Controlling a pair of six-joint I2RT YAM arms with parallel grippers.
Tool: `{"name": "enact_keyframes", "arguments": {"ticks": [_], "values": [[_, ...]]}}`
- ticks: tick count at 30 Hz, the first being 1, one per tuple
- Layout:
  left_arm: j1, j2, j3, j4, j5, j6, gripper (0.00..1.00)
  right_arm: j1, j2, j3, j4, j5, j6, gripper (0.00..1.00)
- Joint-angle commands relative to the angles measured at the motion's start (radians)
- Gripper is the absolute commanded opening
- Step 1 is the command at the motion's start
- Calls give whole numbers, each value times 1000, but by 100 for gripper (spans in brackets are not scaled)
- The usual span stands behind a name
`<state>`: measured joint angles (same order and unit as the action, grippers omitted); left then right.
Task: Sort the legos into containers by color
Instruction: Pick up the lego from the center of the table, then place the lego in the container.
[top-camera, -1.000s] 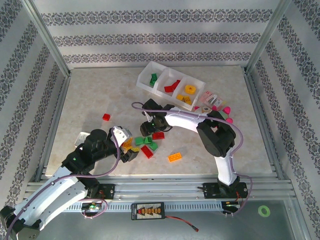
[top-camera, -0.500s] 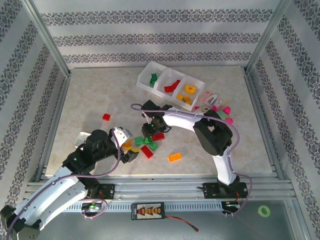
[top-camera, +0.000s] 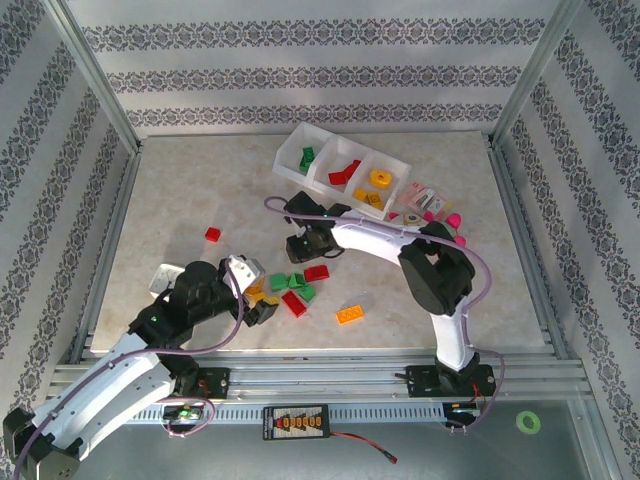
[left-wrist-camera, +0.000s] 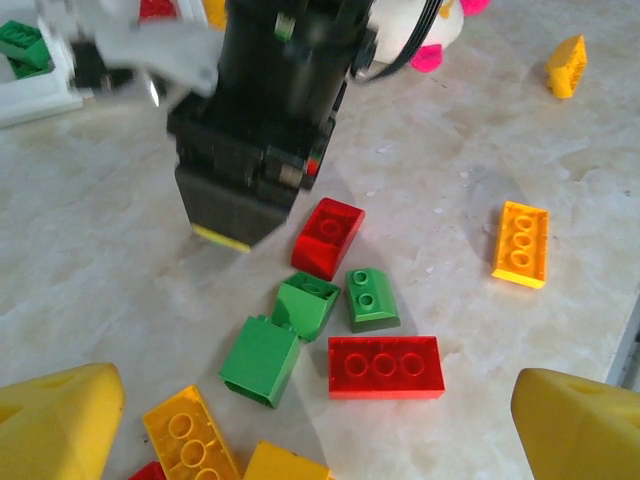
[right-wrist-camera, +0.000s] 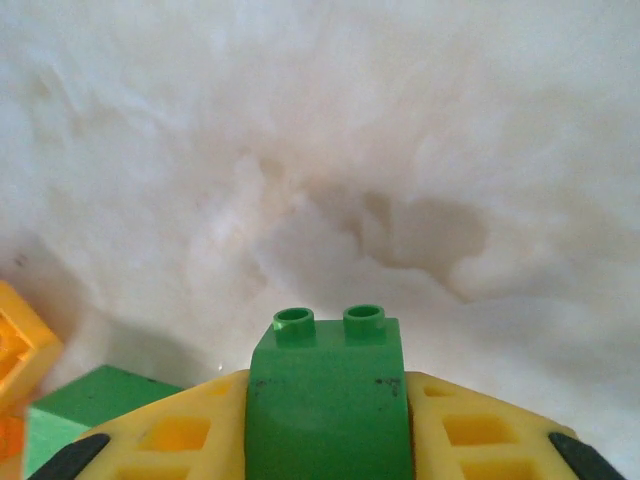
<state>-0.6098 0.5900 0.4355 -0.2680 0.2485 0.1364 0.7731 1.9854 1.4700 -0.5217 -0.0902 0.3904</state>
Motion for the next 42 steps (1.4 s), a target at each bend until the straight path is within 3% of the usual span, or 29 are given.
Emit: {"name": "enact_keyframes", "arguments": {"ticks": [1, 8, 14, 28, 33, 37, 42], "values": [[-13, 9, -22, 147, -46, -66, 99, -38, -84, 5, 90, 104, -2, 27], [-14, 61, -42, 247, -41, -94, 99, -146, -14, 109, 297, 165, -9, 25], [-14, 67, -57, 300, -61, -99, 99, -213, 168, 345, 383, 157, -43, 26], [-13, 72, -67, 335, -73, -126, 99, -271, 590, 900, 269, 136, -35, 28], [-12, 73, -64, 330, -67, -123, 99, -273, 593, 929, 256, 133, -45, 39], [-13, 75, -62, 329, -57, -115, 99, -270, 528, 893, 253, 117, -69, 58], [-14, 76, -61, 334, -40, -112, 99, -257, 381, 734, 290, 134, -107, 62]]}}
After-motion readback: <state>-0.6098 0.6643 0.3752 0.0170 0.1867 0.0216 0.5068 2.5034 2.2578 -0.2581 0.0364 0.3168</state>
